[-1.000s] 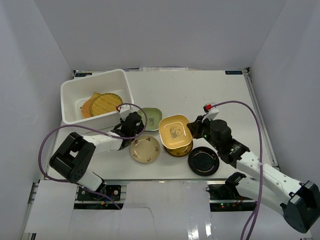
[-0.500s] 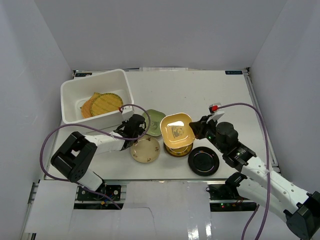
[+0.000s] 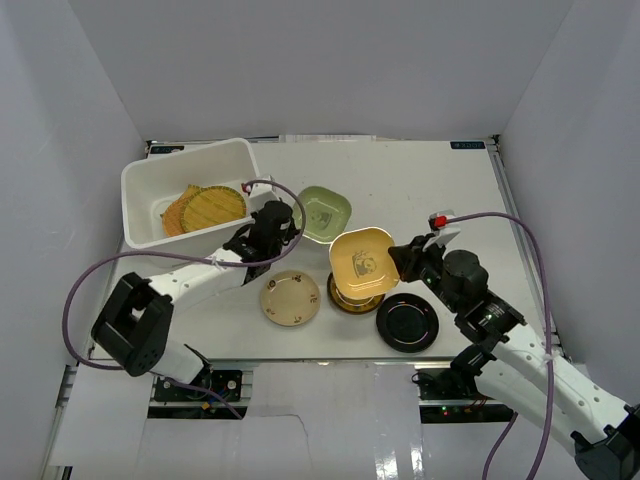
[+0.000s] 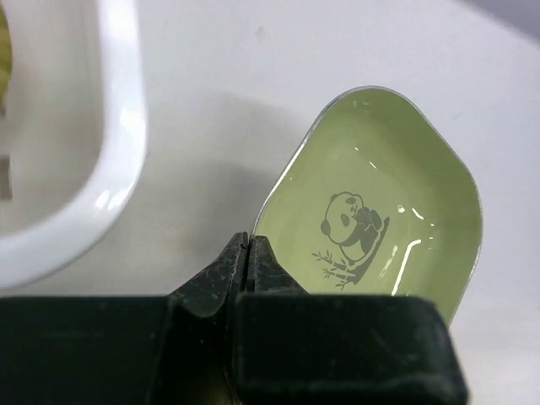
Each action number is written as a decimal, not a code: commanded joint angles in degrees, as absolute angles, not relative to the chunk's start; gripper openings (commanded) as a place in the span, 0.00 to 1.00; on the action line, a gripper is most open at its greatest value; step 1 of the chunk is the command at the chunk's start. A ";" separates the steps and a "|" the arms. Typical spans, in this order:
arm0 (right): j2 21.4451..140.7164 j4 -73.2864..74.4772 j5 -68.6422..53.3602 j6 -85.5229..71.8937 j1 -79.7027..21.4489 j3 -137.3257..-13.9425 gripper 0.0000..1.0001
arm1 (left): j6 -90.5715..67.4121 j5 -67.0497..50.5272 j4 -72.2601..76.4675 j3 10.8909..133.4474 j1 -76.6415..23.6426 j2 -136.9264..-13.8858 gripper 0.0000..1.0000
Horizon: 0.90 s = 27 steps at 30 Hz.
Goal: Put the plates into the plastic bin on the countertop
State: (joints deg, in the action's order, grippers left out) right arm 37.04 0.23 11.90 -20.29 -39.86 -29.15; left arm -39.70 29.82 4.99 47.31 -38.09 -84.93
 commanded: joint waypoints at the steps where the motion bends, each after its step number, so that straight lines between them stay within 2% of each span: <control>1: 34.02 -0.09 12.66 -19.16 -39.64 -33.04 0.08 | -34.64 30.23 6.60 55.34 -38.23 -76.04 0.00; 5: 31.56 3.86 10.99 -18.99 -39.73 -35.77 0.08 | -30.42 30.06 1.16 60.72 -33.50 -73.22 0.00; 7: 31.90 4.13 9.42 -19.07 -39.73 -36.47 0.08 | -31.89 25.79 -1.65 60.91 -25.72 -70.86 0.00; 10: 34.53 2.64 6.43 -20.12 -39.73 -36.21 0.08 | -34.09 21.98 -6.14 58.98 -15.43 -66.99 0.00; 16: 42.34 -4.56 0.80 -22.15 -39.73 -36.73 0.08 | -35.95 16.97 -11.69 51.25 -1.69 -63.37 0.00; 19: 47.96 -6.93 -1.39 -22.41 -39.90 -39.54 0.08 | -36.65 17.49 -13.09 49.05 2.27 -64.33 0.00; 27: 59.49 -10.46 -1.50 -23.38 -42.97 -46.93 0.08 | -37.53 17.32 -13.18 49.57 5.18 -71.88 0.01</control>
State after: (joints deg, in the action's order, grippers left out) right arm 58.46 -4.23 -0.40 -22.44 -41.34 -42.57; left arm -36.58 18.83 -12.47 48.58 4.43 -70.76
